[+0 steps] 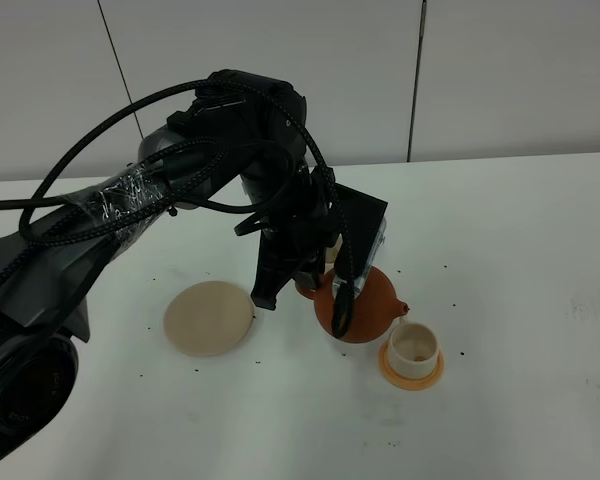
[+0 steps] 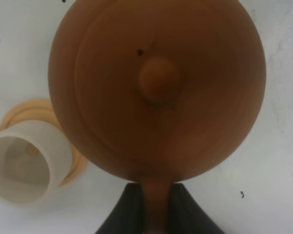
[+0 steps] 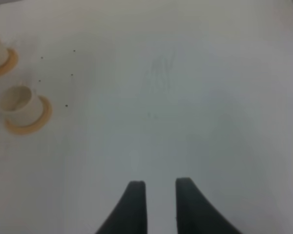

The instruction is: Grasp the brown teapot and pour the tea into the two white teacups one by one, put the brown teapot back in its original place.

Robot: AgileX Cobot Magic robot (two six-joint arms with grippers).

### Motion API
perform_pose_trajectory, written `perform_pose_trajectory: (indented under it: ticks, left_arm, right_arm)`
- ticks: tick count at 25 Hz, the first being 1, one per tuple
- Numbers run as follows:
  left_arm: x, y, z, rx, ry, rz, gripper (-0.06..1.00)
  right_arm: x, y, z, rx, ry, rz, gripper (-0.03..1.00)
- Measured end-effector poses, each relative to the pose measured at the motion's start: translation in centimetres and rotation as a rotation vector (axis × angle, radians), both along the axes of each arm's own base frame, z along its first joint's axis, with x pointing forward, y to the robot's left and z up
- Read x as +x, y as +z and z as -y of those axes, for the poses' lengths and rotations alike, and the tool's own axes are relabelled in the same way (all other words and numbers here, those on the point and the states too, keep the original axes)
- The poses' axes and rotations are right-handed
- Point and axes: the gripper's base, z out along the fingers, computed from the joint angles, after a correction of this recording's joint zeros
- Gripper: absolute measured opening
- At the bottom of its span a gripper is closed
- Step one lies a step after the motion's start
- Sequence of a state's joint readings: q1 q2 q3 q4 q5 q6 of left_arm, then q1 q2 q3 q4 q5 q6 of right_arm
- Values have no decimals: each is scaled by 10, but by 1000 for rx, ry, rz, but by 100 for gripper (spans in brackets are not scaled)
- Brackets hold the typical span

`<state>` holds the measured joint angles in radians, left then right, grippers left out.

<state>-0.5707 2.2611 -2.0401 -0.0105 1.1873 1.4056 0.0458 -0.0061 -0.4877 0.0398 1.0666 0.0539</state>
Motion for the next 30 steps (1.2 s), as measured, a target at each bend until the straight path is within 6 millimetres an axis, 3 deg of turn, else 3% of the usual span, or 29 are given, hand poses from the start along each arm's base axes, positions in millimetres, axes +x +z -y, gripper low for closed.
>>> perform_pose_trajectory:
  ticks: [30]
  left_arm:
    - [-7, 1, 12, 136, -60, 95, 18]
  right_arm:
    - [0, 0, 0, 0, 0, 0, 15]
